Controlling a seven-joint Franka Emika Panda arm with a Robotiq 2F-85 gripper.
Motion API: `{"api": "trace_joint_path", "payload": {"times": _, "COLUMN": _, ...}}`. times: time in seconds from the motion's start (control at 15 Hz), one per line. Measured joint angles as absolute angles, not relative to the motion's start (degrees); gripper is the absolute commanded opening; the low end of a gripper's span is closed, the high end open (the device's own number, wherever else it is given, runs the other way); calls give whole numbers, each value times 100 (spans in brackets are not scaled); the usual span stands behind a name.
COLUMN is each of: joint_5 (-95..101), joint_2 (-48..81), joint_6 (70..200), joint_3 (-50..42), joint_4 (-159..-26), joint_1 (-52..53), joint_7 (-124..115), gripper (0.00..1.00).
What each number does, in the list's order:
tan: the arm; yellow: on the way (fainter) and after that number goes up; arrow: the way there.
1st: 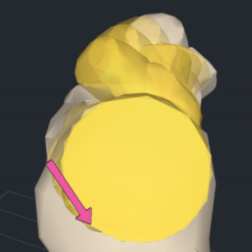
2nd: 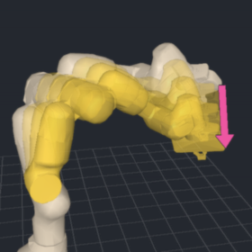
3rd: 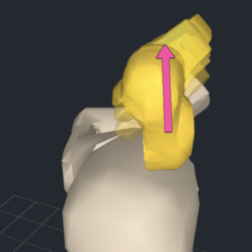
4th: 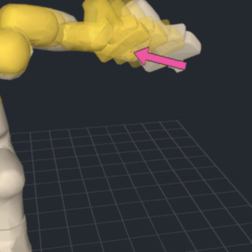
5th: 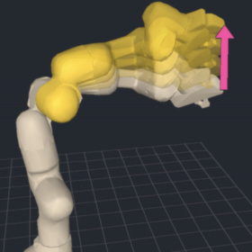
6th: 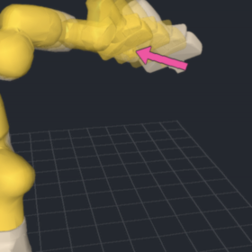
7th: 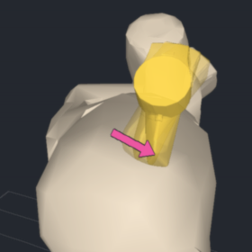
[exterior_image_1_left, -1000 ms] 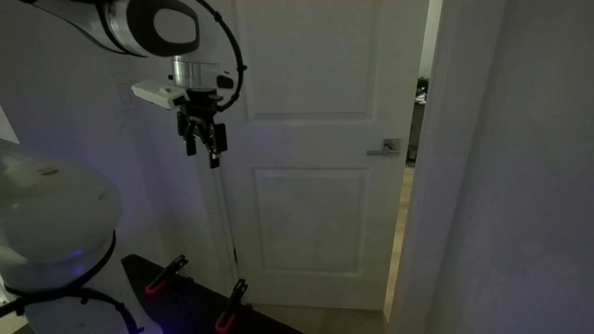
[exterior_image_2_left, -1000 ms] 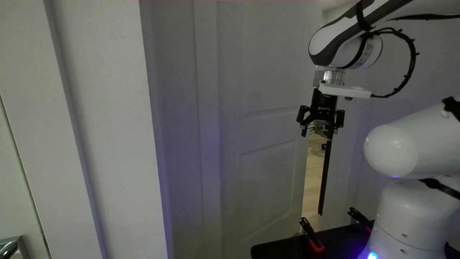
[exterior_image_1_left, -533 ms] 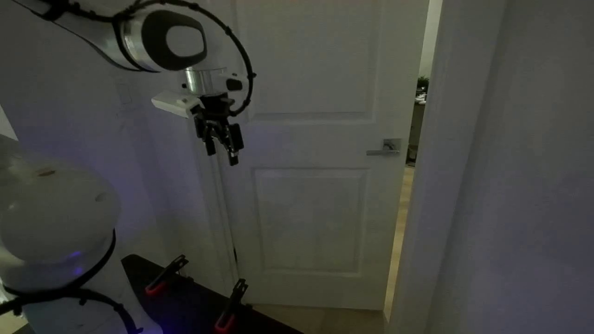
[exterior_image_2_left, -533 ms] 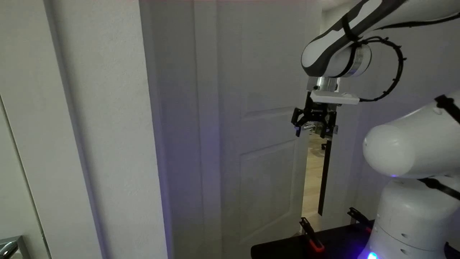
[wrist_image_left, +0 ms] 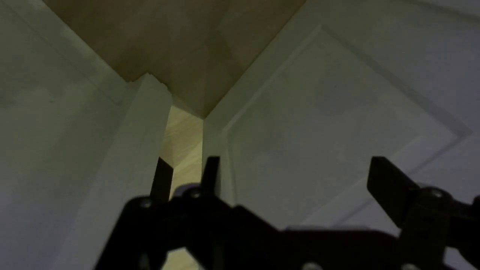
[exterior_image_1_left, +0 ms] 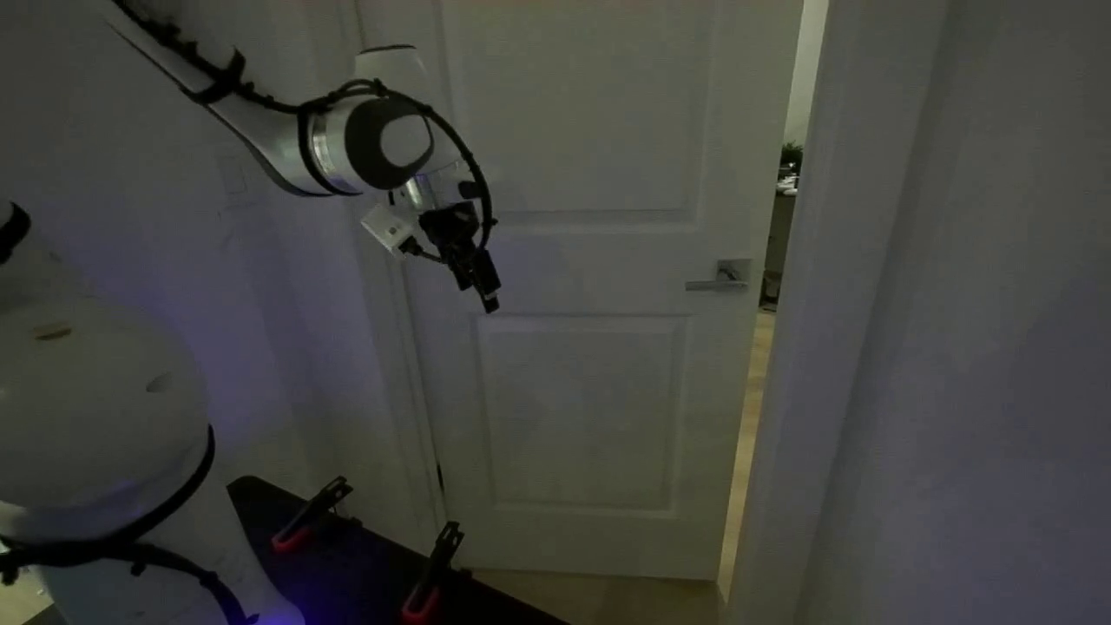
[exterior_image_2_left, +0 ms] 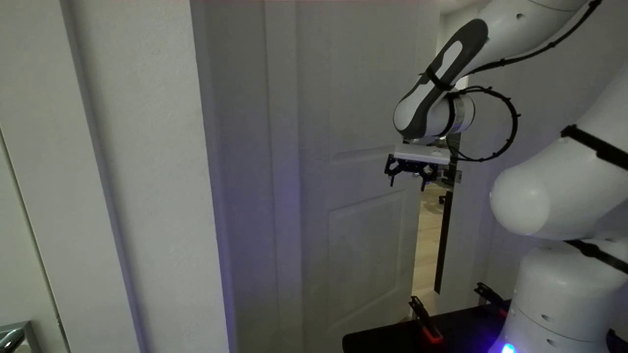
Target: Close the door
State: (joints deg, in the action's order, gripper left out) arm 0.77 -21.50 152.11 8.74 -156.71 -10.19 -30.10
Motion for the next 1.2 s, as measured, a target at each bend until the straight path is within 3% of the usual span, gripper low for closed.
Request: {"api": "trace_joint_path", "payload": {"times": 1.2, "joint_5": 4842, "joint_2": -534, "joint_6": 15522, "joint_3": 1243, "joint_4": -13787, "joint_1": -2577, "joint_7": -8078, "gripper": 100}}
